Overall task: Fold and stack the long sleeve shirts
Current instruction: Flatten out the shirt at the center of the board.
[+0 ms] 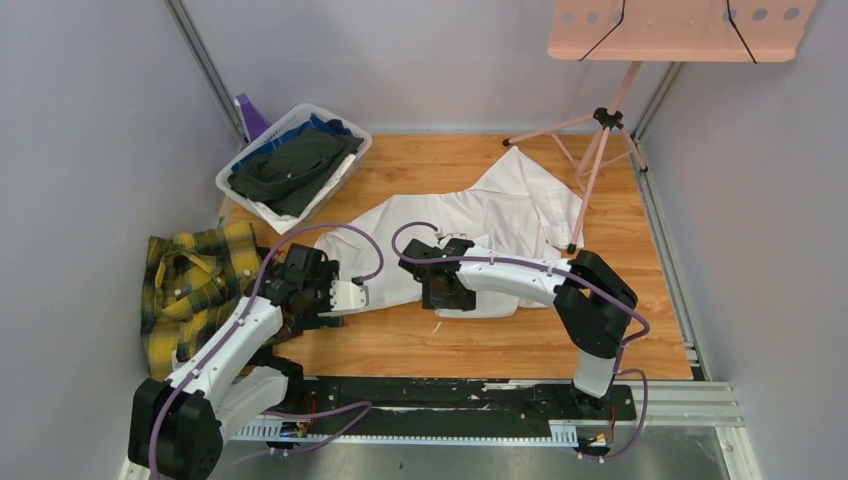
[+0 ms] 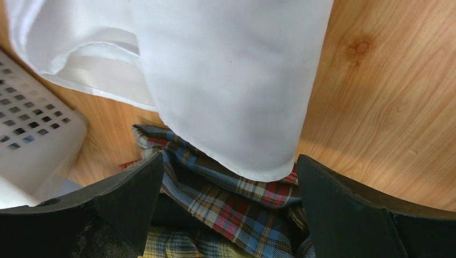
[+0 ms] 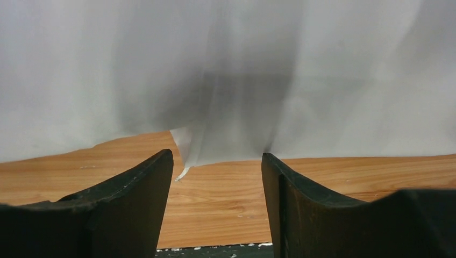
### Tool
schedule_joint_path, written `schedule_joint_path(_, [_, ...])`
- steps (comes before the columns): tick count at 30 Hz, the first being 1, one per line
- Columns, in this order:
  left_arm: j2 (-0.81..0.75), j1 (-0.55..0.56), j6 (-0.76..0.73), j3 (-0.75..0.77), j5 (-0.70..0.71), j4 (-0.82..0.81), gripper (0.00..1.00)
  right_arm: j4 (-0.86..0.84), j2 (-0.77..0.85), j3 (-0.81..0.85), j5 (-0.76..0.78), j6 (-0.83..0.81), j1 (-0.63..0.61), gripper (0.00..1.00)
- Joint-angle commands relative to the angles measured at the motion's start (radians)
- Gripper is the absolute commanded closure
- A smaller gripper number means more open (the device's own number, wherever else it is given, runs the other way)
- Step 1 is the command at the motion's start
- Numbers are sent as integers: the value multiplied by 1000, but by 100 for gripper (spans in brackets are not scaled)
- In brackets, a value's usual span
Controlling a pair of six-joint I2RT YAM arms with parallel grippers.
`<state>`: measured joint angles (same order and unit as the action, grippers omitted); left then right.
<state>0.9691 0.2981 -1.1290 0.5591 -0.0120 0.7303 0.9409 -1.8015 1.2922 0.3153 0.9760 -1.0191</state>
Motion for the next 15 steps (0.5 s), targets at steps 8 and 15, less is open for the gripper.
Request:
schedule_joint_path(8, [-87, -5, -112, -63, -36, -117, 19, 29, -120, 41, 12, 111, 2, 70])
schedule_joint_path(15, [-87, -6, -163, -81, -16, -135, 54, 73, 39, -53, -6, 64, -1, 100])
